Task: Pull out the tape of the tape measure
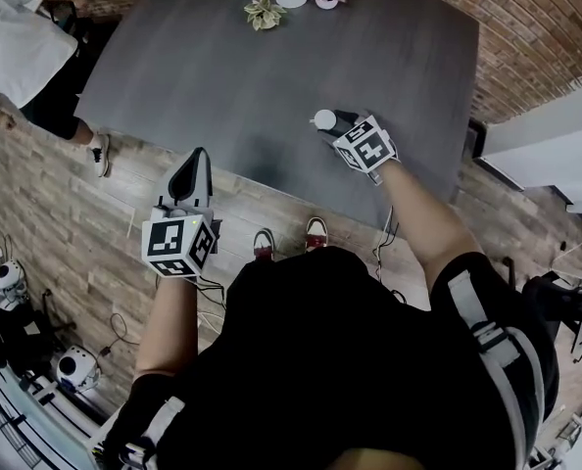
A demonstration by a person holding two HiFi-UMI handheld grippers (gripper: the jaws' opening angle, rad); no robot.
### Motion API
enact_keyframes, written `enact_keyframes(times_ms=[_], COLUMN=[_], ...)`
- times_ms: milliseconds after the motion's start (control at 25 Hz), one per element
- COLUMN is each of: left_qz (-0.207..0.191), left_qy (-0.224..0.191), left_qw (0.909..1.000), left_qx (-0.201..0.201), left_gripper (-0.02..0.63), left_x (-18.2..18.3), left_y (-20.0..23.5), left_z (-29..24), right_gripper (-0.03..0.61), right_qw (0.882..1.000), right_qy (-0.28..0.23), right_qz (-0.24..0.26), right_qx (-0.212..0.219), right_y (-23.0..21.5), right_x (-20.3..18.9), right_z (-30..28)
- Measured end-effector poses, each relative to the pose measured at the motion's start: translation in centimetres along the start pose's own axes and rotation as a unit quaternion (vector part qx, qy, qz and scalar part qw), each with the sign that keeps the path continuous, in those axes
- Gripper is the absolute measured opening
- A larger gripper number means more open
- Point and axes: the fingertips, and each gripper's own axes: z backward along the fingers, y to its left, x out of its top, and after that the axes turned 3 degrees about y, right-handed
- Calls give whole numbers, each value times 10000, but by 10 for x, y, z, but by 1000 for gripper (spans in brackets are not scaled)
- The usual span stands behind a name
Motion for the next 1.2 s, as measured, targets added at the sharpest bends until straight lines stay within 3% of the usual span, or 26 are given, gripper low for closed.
enact_keyframes(times_ms=[320,520,720,880,1040,1200], left_qz=[-92,-151,-259,-547,-910,-1620], left_qy=[-57,-261,-586,-841,-1093,-1133], left_qw=[9987,9961,9899,9811,9663,9437], left_qx=[-491,-832,-1262,-1656,-2147,-2651], left_gripper=[9,9,9,9,9,11], left_x=[5,22,44,69,96,111], left_y=[6,9,-3,-21,-48,-80], left_z=[-11,-21,-35,-45,-48,-49], right_gripper=[208,202,201,201,200,199], right_qw=[9994,9985,9949,9823,9685,9632], right_qy=[323,317,-578,-1599,-2293,-2520], right_qz=[-127,-253,-452,-602,-588,-357], right_qx=[-82,-375,-694,-763,-773,-867], right_y=[5,5,4,19,41,58], right_x=[-4,3,56,115,158,185], right_z=[-4,5,56,118,173,207])
